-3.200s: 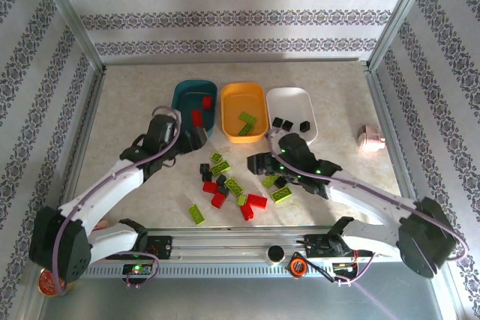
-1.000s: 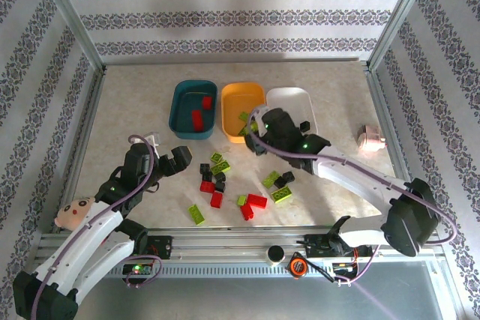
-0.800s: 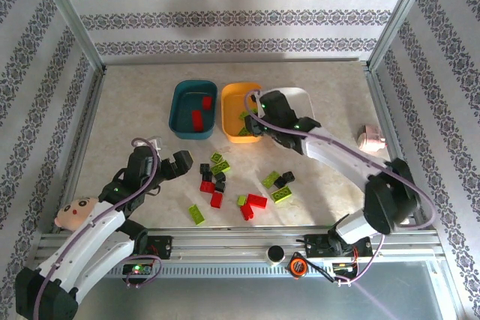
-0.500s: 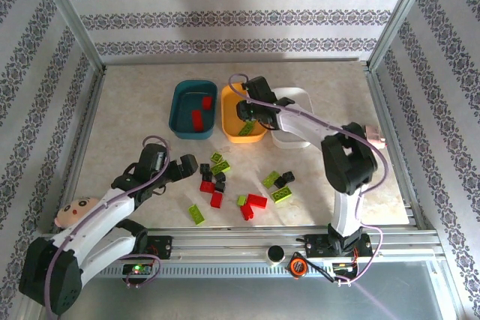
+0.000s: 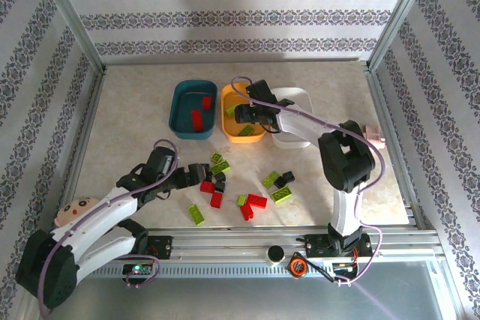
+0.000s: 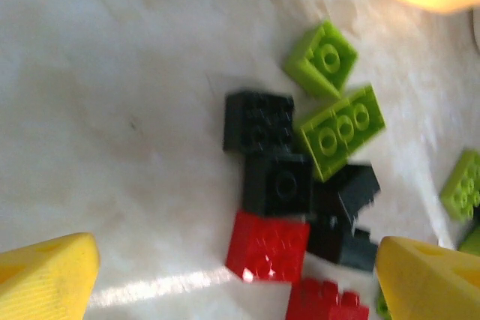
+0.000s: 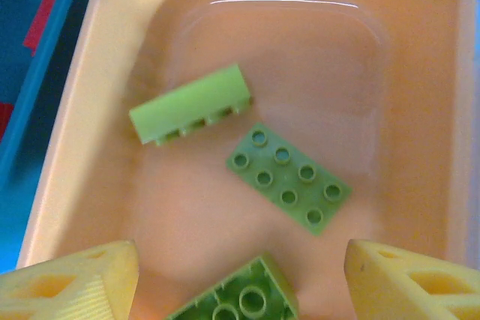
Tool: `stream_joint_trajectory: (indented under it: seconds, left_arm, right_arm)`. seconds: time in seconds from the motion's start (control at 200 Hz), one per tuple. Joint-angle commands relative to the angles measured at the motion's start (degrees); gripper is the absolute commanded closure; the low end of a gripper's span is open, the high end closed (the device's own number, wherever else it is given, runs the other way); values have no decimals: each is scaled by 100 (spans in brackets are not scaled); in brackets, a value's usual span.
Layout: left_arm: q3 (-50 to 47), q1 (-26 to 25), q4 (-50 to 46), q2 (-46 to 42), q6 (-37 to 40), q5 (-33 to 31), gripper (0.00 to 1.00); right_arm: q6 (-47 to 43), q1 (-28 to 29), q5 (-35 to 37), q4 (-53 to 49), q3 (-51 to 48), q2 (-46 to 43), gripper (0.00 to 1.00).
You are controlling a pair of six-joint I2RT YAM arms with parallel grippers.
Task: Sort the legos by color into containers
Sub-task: Place the lego in the container, then pick up the lego from the middle-left of the table.
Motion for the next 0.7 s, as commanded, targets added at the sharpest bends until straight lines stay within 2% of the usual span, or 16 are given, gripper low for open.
stream_joint_trajectory:
  seconds: [0.0,0.14,0.265,0.445,0.7]
  left_arm:
    - [-62,-458,-1142,-430,-266,-406,7]
    - [-159,-1039,-2217,-1032,-787,-780,8]
    - [-319,-1476,-2456,-1247,-1249,-723,8]
    - [-605,-1917,-1563,-742,-1644,-410,14]
    - [-164,-2294,-713,784,-1374,-337,27]
  right_arm:
    - [84,127,121,219,-448,-572,27]
    - [135,267,202,356,-924,-923,27]
    - [179,349,189,456,-1162,-1071,27]
    - [185,382,205,504,-1365,-1154,27]
    - [178,371,189,561,-1616,-1381,27]
